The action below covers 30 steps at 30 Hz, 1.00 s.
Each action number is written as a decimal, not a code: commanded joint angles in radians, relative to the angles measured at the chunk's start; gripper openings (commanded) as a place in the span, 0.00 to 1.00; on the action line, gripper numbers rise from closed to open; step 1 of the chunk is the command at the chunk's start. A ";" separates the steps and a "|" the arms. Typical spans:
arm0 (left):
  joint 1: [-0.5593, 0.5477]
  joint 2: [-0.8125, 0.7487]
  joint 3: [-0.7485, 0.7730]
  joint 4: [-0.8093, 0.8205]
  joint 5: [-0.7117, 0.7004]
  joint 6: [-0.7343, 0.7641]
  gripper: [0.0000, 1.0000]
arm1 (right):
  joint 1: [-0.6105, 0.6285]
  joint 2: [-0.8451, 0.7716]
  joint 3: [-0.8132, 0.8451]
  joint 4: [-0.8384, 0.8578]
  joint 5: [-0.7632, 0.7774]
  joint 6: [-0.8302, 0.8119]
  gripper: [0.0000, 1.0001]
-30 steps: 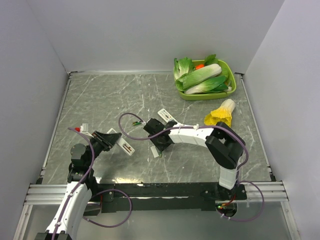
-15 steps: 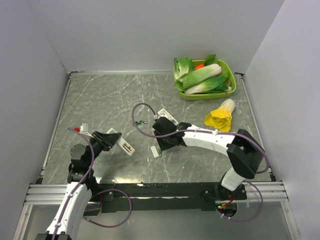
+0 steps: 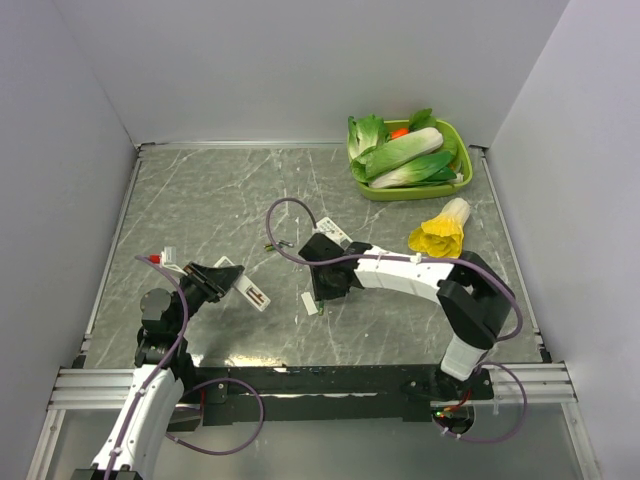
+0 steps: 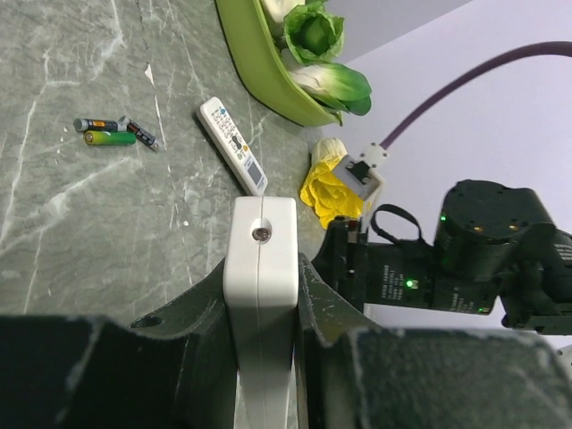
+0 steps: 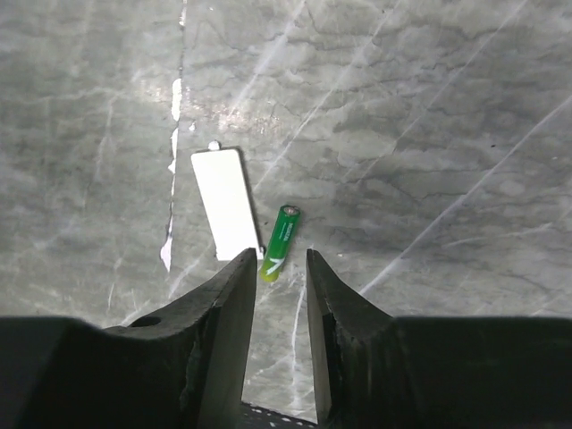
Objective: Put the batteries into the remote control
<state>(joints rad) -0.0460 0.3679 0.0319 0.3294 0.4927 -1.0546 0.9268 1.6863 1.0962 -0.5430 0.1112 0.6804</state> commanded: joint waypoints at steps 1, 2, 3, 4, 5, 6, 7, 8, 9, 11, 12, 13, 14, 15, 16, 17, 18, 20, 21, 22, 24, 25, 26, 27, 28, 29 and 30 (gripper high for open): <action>-0.008 -0.011 -0.050 0.048 0.014 -0.013 0.02 | -0.003 0.055 0.057 -0.044 0.008 0.061 0.35; -0.009 -0.011 -0.052 0.049 0.014 -0.013 0.02 | -0.005 0.067 0.059 -0.041 0.007 0.065 0.34; -0.009 -0.011 -0.052 0.053 0.014 -0.015 0.02 | -0.003 0.073 0.060 -0.038 0.005 0.068 0.34; -0.012 -0.009 -0.053 0.054 0.014 -0.016 0.02 | -0.003 0.076 0.065 -0.035 -0.004 0.067 0.33; -0.012 -0.009 -0.053 0.057 0.015 -0.016 0.02 | -0.002 0.090 0.068 -0.034 -0.008 0.067 0.33; -0.012 -0.009 -0.055 0.059 0.014 -0.016 0.02 | 0.000 0.096 0.071 -0.031 -0.010 0.068 0.33; -0.014 -0.009 -0.056 0.060 0.014 -0.018 0.02 | 0.000 0.102 0.077 -0.031 -0.010 0.065 0.32; -0.014 -0.009 -0.058 0.062 0.014 -0.019 0.02 | 0.003 0.119 0.082 -0.031 -0.010 0.064 0.32; -0.015 -0.009 -0.058 0.060 0.014 -0.019 0.02 | 0.003 0.127 0.088 -0.032 -0.011 0.064 0.32; -0.015 -0.011 -0.058 0.059 0.014 -0.019 0.02 | 0.004 0.145 0.088 -0.031 -0.011 0.065 0.31; -0.015 -0.012 -0.058 0.057 0.015 -0.018 0.02 | 0.004 0.148 0.088 -0.028 -0.010 0.068 0.31; -0.017 -0.012 -0.058 0.059 0.017 -0.019 0.02 | 0.004 0.153 0.087 -0.026 -0.008 0.070 0.30; -0.017 -0.012 -0.058 0.057 0.018 -0.021 0.02 | 0.004 0.159 0.087 -0.025 -0.007 0.070 0.29; -0.017 -0.014 -0.058 0.057 0.018 -0.019 0.02 | 0.006 0.164 0.085 -0.025 -0.002 0.070 0.28; -0.017 -0.014 -0.058 0.057 0.018 -0.019 0.02 | 0.006 0.164 0.085 -0.025 0.001 0.068 0.28; -0.017 -0.012 -0.056 0.059 0.017 -0.019 0.02 | 0.004 0.168 0.087 -0.023 0.005 0.067 0.28; -0.017 -0.012 -0.059 0.060 0.018 -0.019 0.02 | 0.004 0.170 0.090 -0.026 0.014 0.065 0.27; -0.017 -0.011 -0.061 0.062 0.017 -0.021 0.02 | 0.004 0.174 0.091 -0.031 0.025 0.059 0.25; -0.017 -0.011 -0.063 0.063 0.021 -0.022 0.02 | 0.004 0.173 0.091 -0.035 0.037 0.056 0.21; -0.018 -0.011 -0.064 0.068 0.021 -0.024 0.02 | 0.007 0.170 0.091 -0.037 0.044 0.048 0.18; -0.018 -0.004 -0.069 0.074 0.024 -0.028 0.02 | 0.007 0.158 0.080 -0.029 0.054 0.038 0.09; -0.018 -0.003 -0.072 0.083 0.026 -0.028 0.02 | 0.010 0.138 0.076 -0.023 0.059 0.024 0.07; -0.018 0.002 -0.073 0.091 0.027 -0.031 0.02 | 0.014 0.124 0.068 -0.012 0.067 0.018 0.05; -0.018 0.005 -0.078 0.097 0.029 -0.038 0.02 | 0.018 0.109 0.064 -0.002 0.076 0.008 0.03; -0.018 0.011 -0.081 0.115 0.035 -0.042 0.02 | 0.023 0.074 0.059 0.005 0.103 -0.008 0.02; -0.018 0.016 -0.082 0.126 0.038 -0.047 0.02 | 0.036 0.052 0.048 0.024 0.120 -0.021 0.01; -0.018 0.020 -0.089 0.135 0.040 -0.053 0.02 | 0.047 0.029 0.045 0.035 0.139 -0.031 0.00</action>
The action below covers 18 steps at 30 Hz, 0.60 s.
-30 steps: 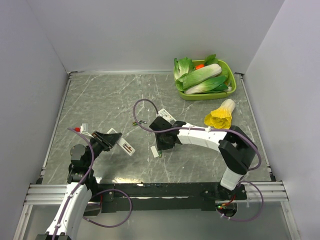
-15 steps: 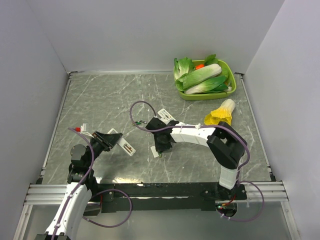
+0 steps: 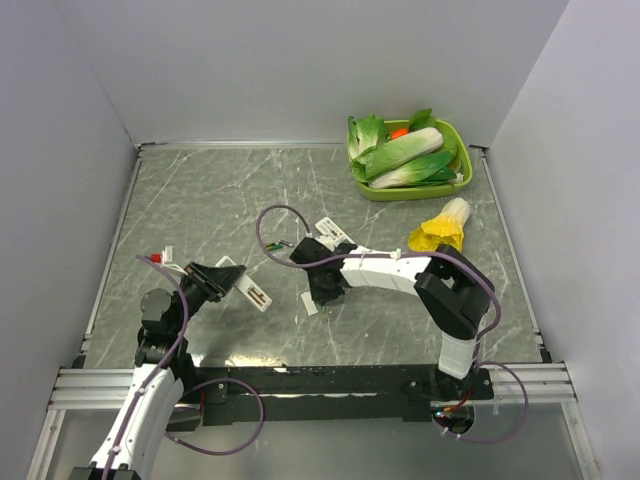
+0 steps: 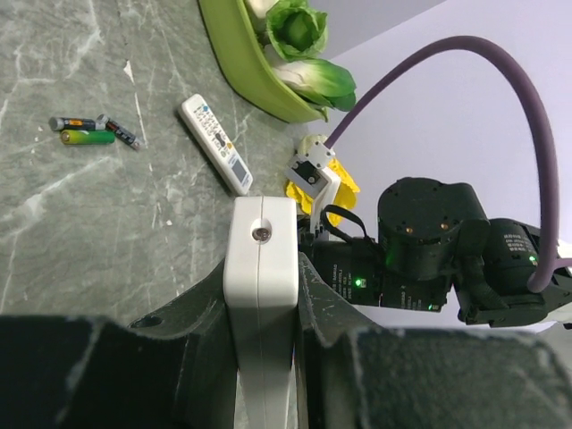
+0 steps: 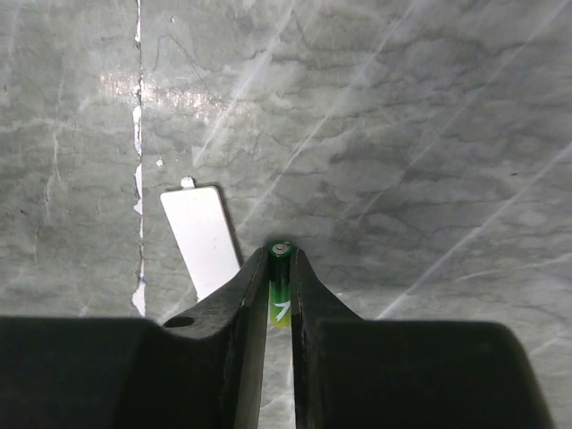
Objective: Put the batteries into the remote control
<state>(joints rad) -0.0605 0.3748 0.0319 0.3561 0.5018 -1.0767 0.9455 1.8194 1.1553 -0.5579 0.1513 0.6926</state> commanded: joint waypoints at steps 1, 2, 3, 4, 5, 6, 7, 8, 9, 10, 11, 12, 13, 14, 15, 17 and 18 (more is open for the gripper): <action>-0.004 0.022 -0.090 0.128 0.037 -0.035 0.02 | 0.036 -0.147 -0.017 0.056 0.140 -0.071 0.00; -0.004 0.029 -0.095 0.139 0.038 -0.040 0.02 | 0.062 -0.170 -0.022 0.087 0.157 -0.090 0.00; -0.004 0.032 -0.098 0.153 0.043 -0.049 0.02 | 0.076 -0.193 -0.025 0.104 0.183 -0.111 0.00; -0.004 0.041 -0.101 0.165 0.049 -0.055 0.02 | 0.094 -0.242 -0.029 0.122 0.206 -0.154 0.00; -0.004 0.044 -0.108 0.191 0.052 -0.060 0.02 | 0.122 -0.265 -0.038 0.145 0.247 -0.178 0.00; -0.004 0.049 -0.110 0.204 0.053 -0.071 0.02 | 0.137 -0.291 -0.045 0.194 0.266 -0.197 0.00; -0.004 0.055 -0.115 0.216 0.055 -0.072 0.02 | 0.148 -0.340 -0.054 0.225 0.278 -0.231 0.00; -0.004 0.058 -0.119 0.237 0.060 -0.074 0.02 | 0.157 -0.368 -0.078 0.258 0.272 -0.251 0.00; -0.004 0.061 -0.122 0.247 0.061 -0.075 0.02 | 0.171 -0.394 -0.095 0.356 0.258 -0.298 0.00; -0.004 0.065 -0.124 0.257 0.067 -0.074 0.02 | 0.177 -0.451 -0.117 0.409 0.233 -0.327 0.00; -0.004 0.067 -0.125 0.265 0.075 -0.072 0.02 | 0.185 -0.482 -0.168 0.479 0.185 -0.356 0.00; -0.004 0.070 -0.125 0.282 0.078 -0.072 0.02 | 0.194 -0.511 -0.196 0.601 0.162 -0.404 0.00; -0.004 0.072 -0.127 0.288 0.081 -0.071 0.02 | 0.200 -0.560 -0.222 0.663 0.139 -0.421 0.00; -0.004 0.072 -0.130 0.294 0.090 -0.071 0.02 | 0.203 -0.580 -0.265 0.714 0.116 -0.441 0.00; -0.004 0.070 -0.132 0.314 0.093 -0.078 0.02 | 0.207 -0.597 -0.281 0.757 0.067 -0.474 0.00; -0.004 0.062 -0.144 0.339 0.098 -0.091 0.02 | 0.216 -0.626 -0.321 0.870 0.021 -0.513 0.00; -0.005 0.061 -0.147 0.351 0.103 -0.107 0.02 | 0.220 -0.632 -0.331 0.907 -0.011 -0.539 0.00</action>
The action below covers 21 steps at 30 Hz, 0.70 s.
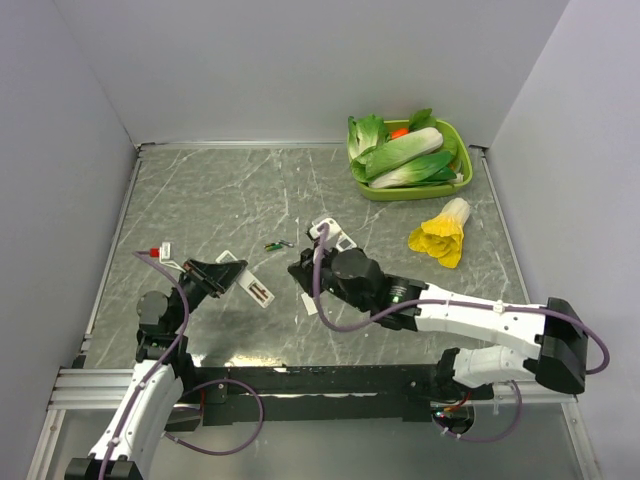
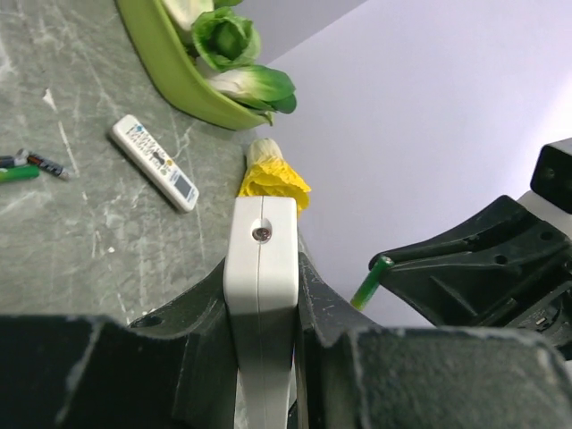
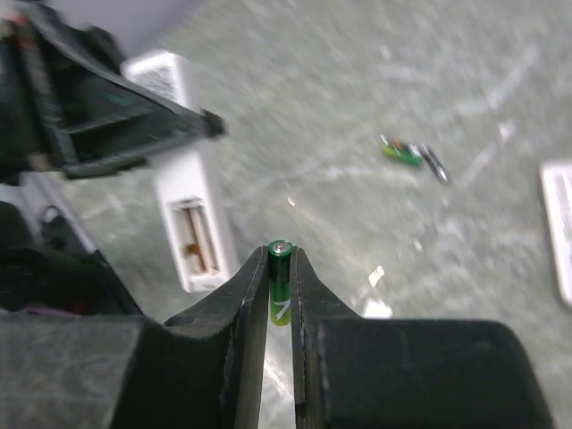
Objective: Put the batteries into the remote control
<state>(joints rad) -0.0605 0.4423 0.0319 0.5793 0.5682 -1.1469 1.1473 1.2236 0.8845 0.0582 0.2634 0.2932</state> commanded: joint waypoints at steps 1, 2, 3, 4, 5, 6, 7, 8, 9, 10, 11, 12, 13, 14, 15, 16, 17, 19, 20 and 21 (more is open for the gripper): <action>-0.004 -0.014 -0.150 0.146 0.038 -0.043 0.02 | 0.025 -0.035 -0.068 0.346 -0.141 -0.147 0.00; -0.004 -0.016 -0.150 0.151 0.036 -0.054 0.02 | 0.031 -0.032 -0.082 0.374 -0.159 -0.158 0.00; -0.005 -0.019 -0.153 0.152 0.038 -0.057 0.02 | 0.034 -0.024 -0.084 0.394 -0.176 -0.178 0.00; -0.004 -0.025 -0.152 0.155 0.039 -0.060 0.02 | 0.046 -0.019 -0.085 0.414 -0.203 -0.189 0.00; -0.004 -0.027 -0.152 0.157 0.039 -0.068 0.02 | 0.054 -0.012 -0.094 0.466 -0.216 -0.198 0.00; -0.004 -0.028 -0.152 0.160 0.041 -0.074 0.02 | 0.058 0.002 -0.099 0.492 -0.230 -0.212 0.00; -0.004 -0.033 -0.153 0.168 0.044 -0.082 0.02 | 0.064 0.008 -0.105 0.521 -0.248 -0.215 0.00; -0.005 -0.036 -0.158 0.186 0.042 -0.102 0.02 | 0.071 0.014 -0.111 0.564 -0.257 -0.215 0.00; -0.005 -0.040 -0.164 0.195 0.042 -0.112 0.02 | 0.072 0.031 -0.111 0.580 -0.259 -0.224 0.00; -0.004 -0.042 -0.170 0.203 0.042 -0.122 0.02 | 0.074 0.040 -0.107 0.589 -0.282 -0.226 0.00; -0.004 -0.043 -0.173 0.214 0.041 -0.134 0.02 | 0.080 0.050 -0.102 0.591 -0.285 -0.230 0.00; -0.004 -0.047 -0.174 0.218 0.038 -0.139 0.02 | 0.083 0.071 -0.098 0.595 -0.288 -0.233 0.00; -0.004 -0.047 -0.178 0.226 0.039 -0.145 0.02 | 0.084 0.080 -0.094 0.597 -0.289 -0.230 0.00; -0.004 -0.048 -0.184 0.238 0.041 -0.155 0.02 | 0.086 0.088 -0.096 0.603 -0.288 -0.230 0.00; -0.005 -0.050 -0.185 0.244 0.041 -0.160 0.02 | 0.088 0.102 -0.099 0.618 -0.286 -0.233 0.00; -0.004 -0.050 -0.187 0.248 0.041 -0.165 0.02 | 0.091 0.108 -0.107 0.626 -0.286 -0.235 0.00; -0.004 -0.050 -0.188 0.252 0.044 -0.172 0.02 | 0.092 0.114 -0.108 0.629 -0.285 -0.235 0.00; -0.004 -0.051 -0.188 0.264 0.045 -0.180 0.02 | 0.095 0.126 -0.104 0.628 -0.283 -0.239 0.00; -0.005 -0.051 -0.188 0.267 0.048 -0.188 0.02 | 0.097 0.129 -0.101 0.621 -0.273 -0.249 0.00; -0.005 -0.051 -0.190 0.278 0.048 -0.192 0.02 | 0.103 0.135 -0.101 0.621 -0.270 -0.253 0.00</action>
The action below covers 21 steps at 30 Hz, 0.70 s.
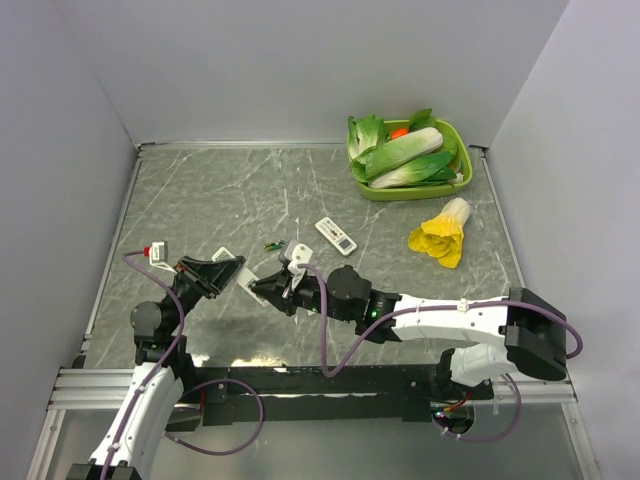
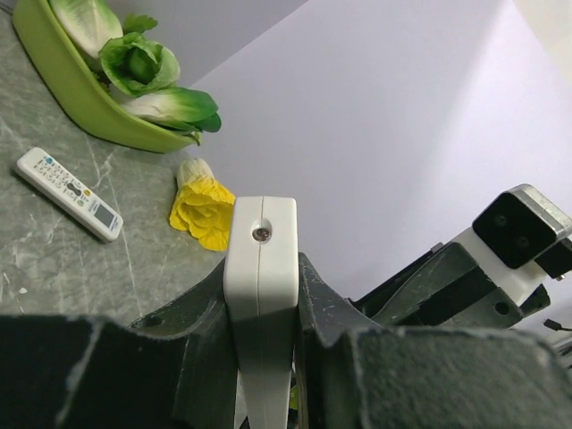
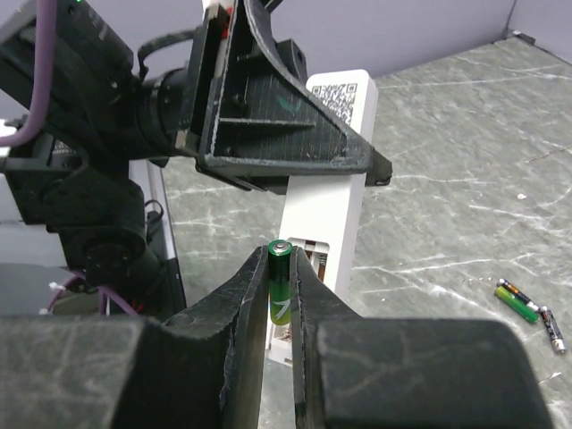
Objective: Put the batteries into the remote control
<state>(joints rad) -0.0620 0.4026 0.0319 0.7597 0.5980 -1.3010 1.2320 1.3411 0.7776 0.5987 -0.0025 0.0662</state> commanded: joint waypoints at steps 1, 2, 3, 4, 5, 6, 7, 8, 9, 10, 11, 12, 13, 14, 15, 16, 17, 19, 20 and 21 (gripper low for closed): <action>-0.004 -0.010 -0.193 0.105 0.020 -0.041 0.02 | 0.018 0.020 0.002 0.087 0.001 -0.028 0.00; -0.004 -0.010 -0.193 0.108 0.019 -0.049 0.02 | 0.021 0.021 0.002 0.088 0.001 -0.029 0.00; -0.004 -0.011 -0.191 0.109 0.019 -0.050 0.02 | 0.020 0.026 0.000 0.088 0.001 -0.029 0.00; -0.004 -0.011 -0.191 0.113 0.017 -0.052 0.02 | 0.023 0.027 0.002 0.087 0.001 -0.031 0.00; -0.004 -0.010 -0.193 0.116 0.019 -0.057 0.02 | 0.023 0.030 0.002 0.088 0.001 -0.035 0.00; -0.004 -0.010 -0.193 0.119 0.017 -0.058 0.02 | 0.024 0.035 0.002 0.090 0.010 -0.037 0.00; -0.004 -0.010 -0.191 0.124 0.017 -0.060 0.02 | 0.027 0.035 0.000 0.093 0.027 -0.037 0.00; -0.004 -0.010 -0.193 0.125 0.020 -0.063 0.02 | 0.027 0.041 -0.001 0.095 0.032 -0.040 0.00; -0.004 -0.011 -0.193 0.128 0.020 -0.064 0.02 | 0.027 0.043 0.000 0.093 0.036 -0.043 0.00; -0.004 -0.011 -0.193 0.128 0.020 -0.066 0.02 | 0.026 0.044 0.005 0.087 0.041 -0.045 0.00; -0.004 -0.013 -0.194 0.132 0.020 -0.069 0.02 | 0.027 0.049 0.006 0.081 0.042 -0.045 0.00; -0.004 -0.015 -0.196 0.135 0.017 -0.072 0.02 | 0.029 0.050 0.006 0.081 0.044 -0.043 0.00; -0.004 -0.015 -0.196 0.135 0.016 -0.073 0.02 | 0.029 0.052 0.011 0.075 0.048 -0.042 0.00; -0.004 -0.016 -0.194 0.133 0.016 -0.073 0.02 | 0.030 0.055 0.015 0.060 0.050 -0.039 0.00; -0.004 -0.019 -0.196 0.133 0.014 -0.073 0.02 | 0.034 0.055 0.017 0.056 0.053 -0.039 0.00; -0.004 -0.018 -0.194 0.133 0.011 -0.073 0.02 | 0.035 0.055 0.018 0.052 0.058 -0.039 0.00; -0.004 -0.019 -0.196 0.133 0.013 -0.073 0.02 | 0.038 0.055 0.022 0.032 0.065 -0.034 0.00; -0.004 -0.021 -0.196 0.133 0.010 -0.073 0.02 | 0.038 0.056 0.031 0.015 0.071 -0.036 0.00; -0.004 -0.022 -0.196 0.135 0.009 -0.075 0.02 | 0.041 0.056 0.032 0.001 0.073 -0.031 0.00; -0.004 -0.024 -0.198 0.135 0.006 -0.075 0.02 | 0.041 0.056 0.034 -0.003 0.073 -0.031 0.00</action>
<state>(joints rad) -0.0624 0.4004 0.0319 0.8082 0.6090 -1.3476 1.2610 1.3777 0.7818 0.6407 0.0547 0.0315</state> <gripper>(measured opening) 0.275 0.179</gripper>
